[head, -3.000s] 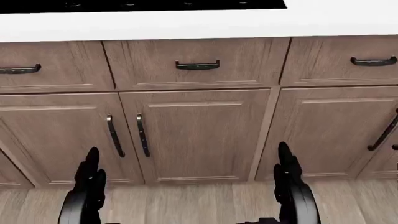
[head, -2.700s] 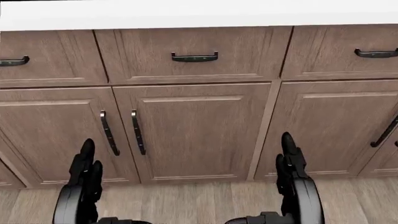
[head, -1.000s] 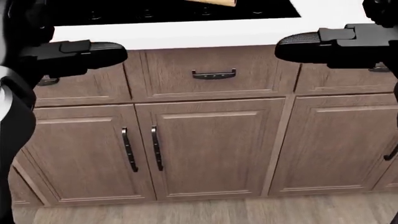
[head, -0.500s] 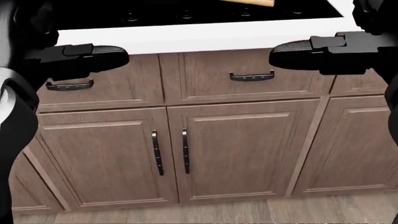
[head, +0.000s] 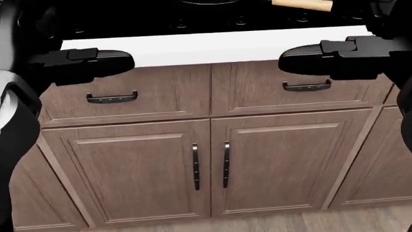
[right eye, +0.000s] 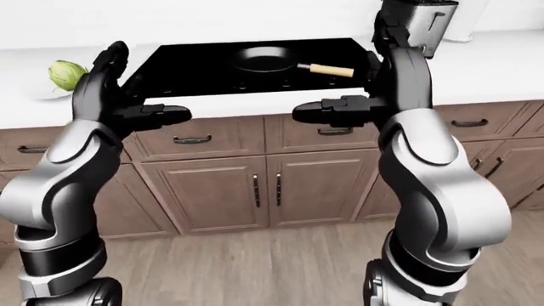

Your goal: Pick the artichoke from the plate and place it in the pan.

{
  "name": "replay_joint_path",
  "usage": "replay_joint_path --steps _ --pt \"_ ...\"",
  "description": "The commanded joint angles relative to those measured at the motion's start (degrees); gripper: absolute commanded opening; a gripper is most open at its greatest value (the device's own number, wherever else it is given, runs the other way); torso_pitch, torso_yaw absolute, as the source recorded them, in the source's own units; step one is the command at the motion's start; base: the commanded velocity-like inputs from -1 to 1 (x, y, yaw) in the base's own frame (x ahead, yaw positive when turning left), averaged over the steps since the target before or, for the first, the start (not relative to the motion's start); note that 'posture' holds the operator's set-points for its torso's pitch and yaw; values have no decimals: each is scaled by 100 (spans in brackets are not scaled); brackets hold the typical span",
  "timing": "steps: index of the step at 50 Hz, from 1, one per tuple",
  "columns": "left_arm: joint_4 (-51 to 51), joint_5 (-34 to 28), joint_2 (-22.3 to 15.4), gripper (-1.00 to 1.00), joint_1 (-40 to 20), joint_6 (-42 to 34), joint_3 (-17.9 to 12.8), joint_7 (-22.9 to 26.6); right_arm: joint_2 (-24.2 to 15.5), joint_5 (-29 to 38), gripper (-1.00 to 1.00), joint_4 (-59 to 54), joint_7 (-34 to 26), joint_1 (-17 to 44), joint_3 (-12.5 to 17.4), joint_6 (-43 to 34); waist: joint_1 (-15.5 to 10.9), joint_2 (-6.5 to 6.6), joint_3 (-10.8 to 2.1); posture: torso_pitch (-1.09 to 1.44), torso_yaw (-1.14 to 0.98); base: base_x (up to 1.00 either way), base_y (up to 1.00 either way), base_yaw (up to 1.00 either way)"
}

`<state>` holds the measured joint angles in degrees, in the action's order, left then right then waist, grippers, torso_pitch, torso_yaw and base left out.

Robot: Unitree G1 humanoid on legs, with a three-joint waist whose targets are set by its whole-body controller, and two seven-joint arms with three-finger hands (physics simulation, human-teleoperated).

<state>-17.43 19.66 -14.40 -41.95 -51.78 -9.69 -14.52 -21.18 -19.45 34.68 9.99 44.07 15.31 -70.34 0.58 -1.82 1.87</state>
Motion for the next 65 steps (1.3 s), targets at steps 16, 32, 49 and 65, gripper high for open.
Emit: replay_joint_path --steps 16,32,49,65 --pt "-199 -36 -97 100 -203 170 -136 -34 -45 -29 100 128 -32 135 0 244 -41 117 -41 0 0 12 42 0" --pt "-146 -41 -112 100 -203 220 -141 -29 -18 5 100 149 -75 130 -31 228 -134 -142 -46 0 0 12 0 47" --pt "-171 -30 -118 100 -200 194 -141 -33 -23 20 100 155 -48 147 17 179 -4 635 -261 0 0 12 29 22" --pt "-139 -52 -122 100 -179 231 -145 -5 -23 17 100 129 -42 87 0 243 -96 -195 -103 0 0 12 49 0"
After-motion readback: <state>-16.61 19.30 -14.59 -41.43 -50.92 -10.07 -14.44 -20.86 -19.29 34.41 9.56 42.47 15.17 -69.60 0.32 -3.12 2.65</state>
